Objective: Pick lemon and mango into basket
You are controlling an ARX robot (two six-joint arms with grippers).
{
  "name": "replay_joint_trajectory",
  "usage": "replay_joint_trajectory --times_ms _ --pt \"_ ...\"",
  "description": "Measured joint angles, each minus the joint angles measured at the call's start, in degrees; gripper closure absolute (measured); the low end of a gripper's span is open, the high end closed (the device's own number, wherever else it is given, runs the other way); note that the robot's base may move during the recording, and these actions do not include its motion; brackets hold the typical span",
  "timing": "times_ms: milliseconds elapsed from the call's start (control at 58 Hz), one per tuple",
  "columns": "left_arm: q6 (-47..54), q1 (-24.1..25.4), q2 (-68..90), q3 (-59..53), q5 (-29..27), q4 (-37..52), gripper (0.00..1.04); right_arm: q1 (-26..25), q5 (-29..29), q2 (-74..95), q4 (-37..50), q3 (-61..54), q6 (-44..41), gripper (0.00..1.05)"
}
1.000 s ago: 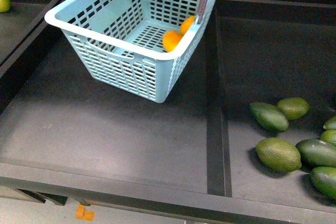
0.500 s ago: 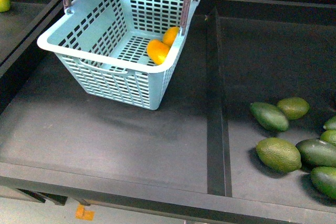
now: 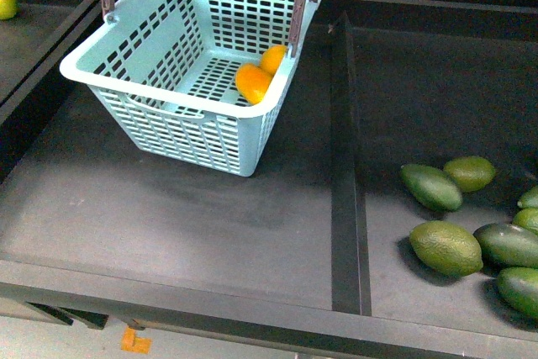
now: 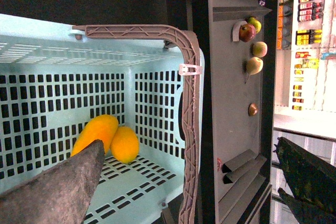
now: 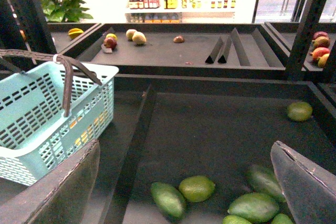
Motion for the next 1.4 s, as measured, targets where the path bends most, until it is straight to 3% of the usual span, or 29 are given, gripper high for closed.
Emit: replay_joint_trajectory --times_ms 103,207,345,483,1035,1397 --pt "31.7 0.9 -4.5 -17.8 5.3 34.0 0.28 0.0 0.0 0.0 0.0 0.0 0.0 0.09" --pt "61.2 2.6 -11.6 -33.8 6.7 54.8 0.48 0.0 0.0 0.0 0.0 0.0 0.0 0.09" --pt "80.5 5.4 -21.4 -49.2 8.2 64.4 0.76 0.0 0.0 0.0 0.0 0.0 0.0 0.09" --pt "84.9 6.5 -27.2 -60.3 10.3 67.0 1.02 0.0 0.0 0.0 0.0 0.0 0.0 0.09" --pt "86.4 12.9 -49.8 -84.5 16.2 69.0 1.01 0.0 0.0 0.0 0.0 0.0 0.0 0.09" --pt "86.5 12.9 -69.3 -90.0 16.3 54.6 1.01 0.0 0.0 0.0 0.0 0.0 0.0 0.09"
